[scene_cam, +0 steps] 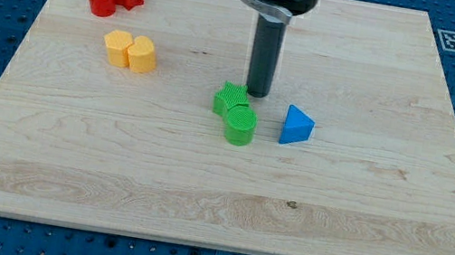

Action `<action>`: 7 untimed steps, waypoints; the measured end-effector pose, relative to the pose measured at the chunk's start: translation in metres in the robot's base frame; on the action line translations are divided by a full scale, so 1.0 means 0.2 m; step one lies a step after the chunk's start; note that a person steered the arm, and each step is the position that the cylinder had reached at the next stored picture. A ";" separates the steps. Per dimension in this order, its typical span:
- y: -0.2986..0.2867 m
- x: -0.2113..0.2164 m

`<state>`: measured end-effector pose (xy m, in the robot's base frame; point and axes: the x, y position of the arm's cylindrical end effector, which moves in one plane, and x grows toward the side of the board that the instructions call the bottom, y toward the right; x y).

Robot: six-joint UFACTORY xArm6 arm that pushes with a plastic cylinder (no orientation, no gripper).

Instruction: Move the are to the left of the blue triangle

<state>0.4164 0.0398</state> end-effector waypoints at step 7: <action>0.77 0.12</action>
